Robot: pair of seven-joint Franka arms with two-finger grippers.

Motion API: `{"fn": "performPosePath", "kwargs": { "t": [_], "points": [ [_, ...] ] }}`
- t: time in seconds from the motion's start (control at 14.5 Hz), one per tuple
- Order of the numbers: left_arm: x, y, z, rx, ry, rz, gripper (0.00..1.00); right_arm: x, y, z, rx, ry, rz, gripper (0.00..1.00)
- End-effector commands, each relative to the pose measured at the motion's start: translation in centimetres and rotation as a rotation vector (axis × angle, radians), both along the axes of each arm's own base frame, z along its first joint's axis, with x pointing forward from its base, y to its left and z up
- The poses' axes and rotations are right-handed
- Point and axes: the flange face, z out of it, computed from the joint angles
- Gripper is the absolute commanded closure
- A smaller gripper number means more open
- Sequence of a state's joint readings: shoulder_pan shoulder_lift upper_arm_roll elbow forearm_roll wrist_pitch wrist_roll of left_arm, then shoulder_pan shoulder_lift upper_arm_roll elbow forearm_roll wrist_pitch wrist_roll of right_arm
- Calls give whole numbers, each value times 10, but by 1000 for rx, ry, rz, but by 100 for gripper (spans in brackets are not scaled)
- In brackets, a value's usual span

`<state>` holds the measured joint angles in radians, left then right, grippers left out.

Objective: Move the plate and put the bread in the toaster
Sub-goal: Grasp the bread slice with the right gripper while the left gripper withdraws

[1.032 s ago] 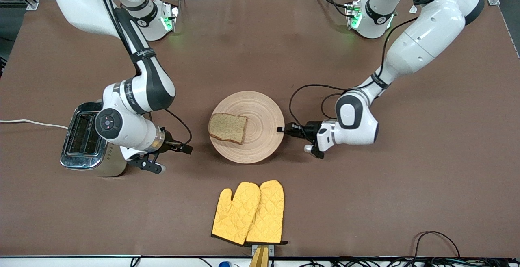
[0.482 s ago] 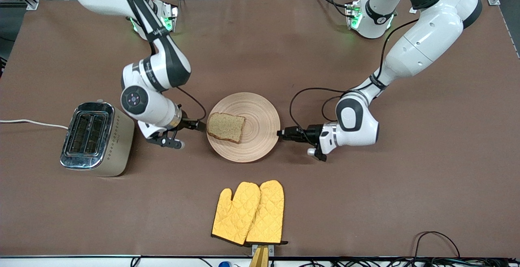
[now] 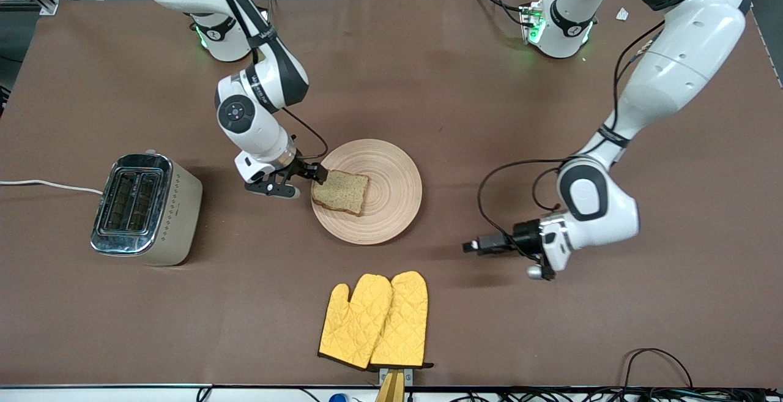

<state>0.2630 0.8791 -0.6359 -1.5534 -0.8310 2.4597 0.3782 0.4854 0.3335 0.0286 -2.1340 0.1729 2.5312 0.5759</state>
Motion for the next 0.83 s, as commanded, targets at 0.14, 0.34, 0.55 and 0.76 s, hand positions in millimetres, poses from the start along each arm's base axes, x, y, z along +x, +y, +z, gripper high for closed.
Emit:
{"fn": "performPosePath", "kwargs": {
  "t": [0.14,0.34,0.55,0.76],
  "points": [
    [31,68,49,87,3,107,0,1,-2,-5,-5,-1,-21,50],
    [43,113,70,159,-32,151,0,6,3,-13,-6,6,-39,52],
    [44,143,91,252,-43,148,0,9,8,-18,-8,8,-42,52],
    [39,156,124,401,-77,80,0,13,10,-25,-10,12,-43,52]
  ]
}}
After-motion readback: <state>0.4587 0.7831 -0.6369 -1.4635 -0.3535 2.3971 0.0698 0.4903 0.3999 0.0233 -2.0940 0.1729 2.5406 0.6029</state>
